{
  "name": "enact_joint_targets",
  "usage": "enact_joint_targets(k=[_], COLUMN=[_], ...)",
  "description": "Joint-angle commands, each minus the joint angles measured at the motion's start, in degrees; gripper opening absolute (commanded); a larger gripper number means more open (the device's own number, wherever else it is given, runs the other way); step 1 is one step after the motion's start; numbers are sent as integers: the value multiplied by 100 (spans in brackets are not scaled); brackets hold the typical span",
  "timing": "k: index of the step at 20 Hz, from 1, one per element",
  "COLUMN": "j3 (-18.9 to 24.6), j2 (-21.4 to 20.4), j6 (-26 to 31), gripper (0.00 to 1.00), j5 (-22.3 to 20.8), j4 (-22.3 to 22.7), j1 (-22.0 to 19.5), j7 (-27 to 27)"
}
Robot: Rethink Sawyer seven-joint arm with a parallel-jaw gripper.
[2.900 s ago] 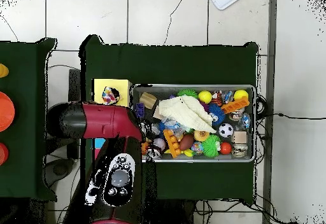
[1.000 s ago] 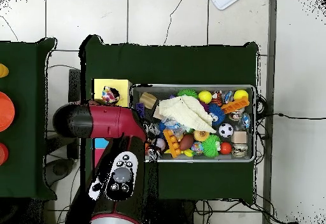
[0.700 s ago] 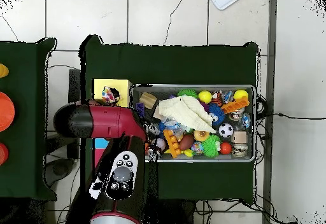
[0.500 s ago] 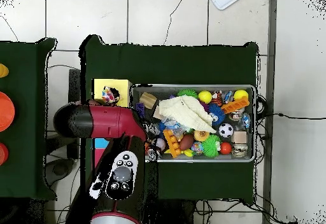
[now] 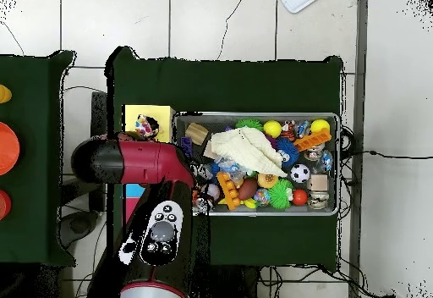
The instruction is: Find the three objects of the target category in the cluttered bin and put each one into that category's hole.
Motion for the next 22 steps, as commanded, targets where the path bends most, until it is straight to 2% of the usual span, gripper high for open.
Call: enact_joint_targets(k=[1,13,17,22], j3=[560,512,335,379], j2=[896,1586,1881,1953], j6=[-1241,-2270,-2234,-2428], gripper=[0,0,0,0], j5=[-116,-326,-272,-161], j4=[159,-126,-344,-328], j1=[-188,-195,-90,-121], j7=[1010,1053,1010,870])
